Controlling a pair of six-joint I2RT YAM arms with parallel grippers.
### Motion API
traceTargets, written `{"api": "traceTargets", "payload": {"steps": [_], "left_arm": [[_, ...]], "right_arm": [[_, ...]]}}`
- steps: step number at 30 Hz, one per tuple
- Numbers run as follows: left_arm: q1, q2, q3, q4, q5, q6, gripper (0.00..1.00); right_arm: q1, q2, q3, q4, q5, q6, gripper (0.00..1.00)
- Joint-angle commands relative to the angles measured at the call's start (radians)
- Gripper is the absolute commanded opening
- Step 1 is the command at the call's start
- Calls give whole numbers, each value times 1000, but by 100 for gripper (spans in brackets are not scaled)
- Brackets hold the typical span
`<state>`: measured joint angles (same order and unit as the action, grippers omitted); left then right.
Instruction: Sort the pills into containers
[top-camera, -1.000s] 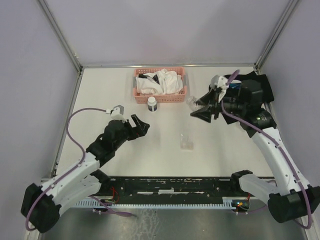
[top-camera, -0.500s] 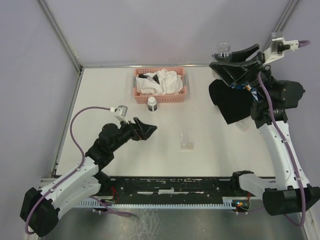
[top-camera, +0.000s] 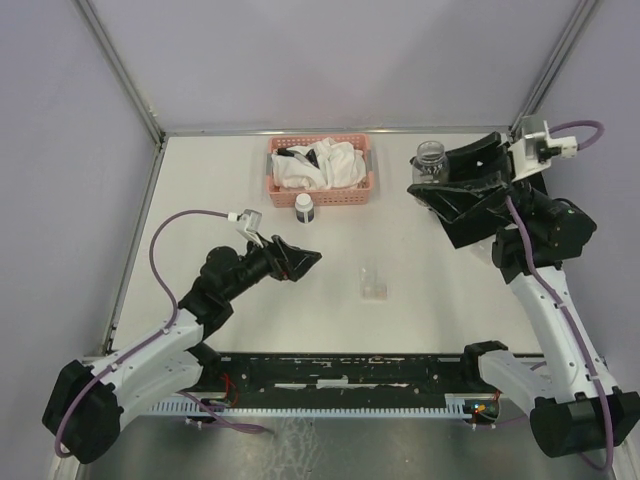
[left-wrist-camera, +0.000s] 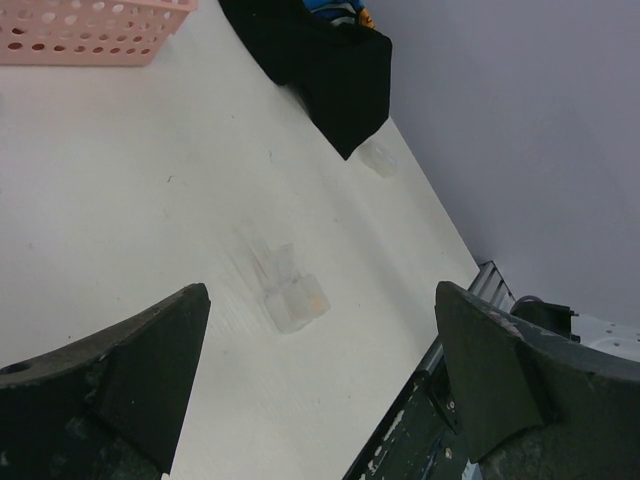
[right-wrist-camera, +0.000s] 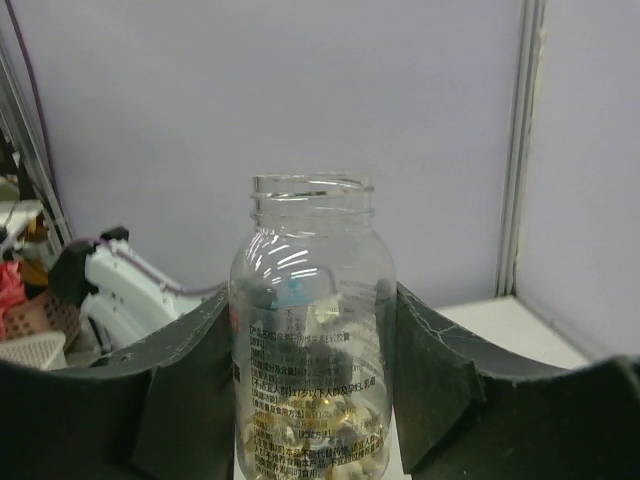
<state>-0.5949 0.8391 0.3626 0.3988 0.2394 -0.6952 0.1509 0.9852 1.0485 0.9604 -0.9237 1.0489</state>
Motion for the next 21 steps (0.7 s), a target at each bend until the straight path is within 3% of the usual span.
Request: {"api": "traceTargets", "payload": {"steps": [1,6,9,11,13,17,21], "left_arm": [[1,28,-26,138,44,-13,99],[1,82,-34,142,47,1,95],[0,132,-41,143,68,1,93],[-1,163,-52,156,81,1,91],[0,180,-69,177,82,1,90],[-2,182,-93,214,76,9,90],[0,153,-120,252,54,21,90]], "right_arm": [[15,-42,-73,-122,-188,-272,8],[25,-73,-179,-460,-305,-644,8],[31,-69,-166,-883,-345,-1005,8],[37,-50,-127,-1276,-344,-1461,8],[39,-18,-121,-1524,-322,-1666,8],[44,44,-158,-1673,-257,-1885,9],[60,109,-185,-1732,-127,-1985,9]]}}
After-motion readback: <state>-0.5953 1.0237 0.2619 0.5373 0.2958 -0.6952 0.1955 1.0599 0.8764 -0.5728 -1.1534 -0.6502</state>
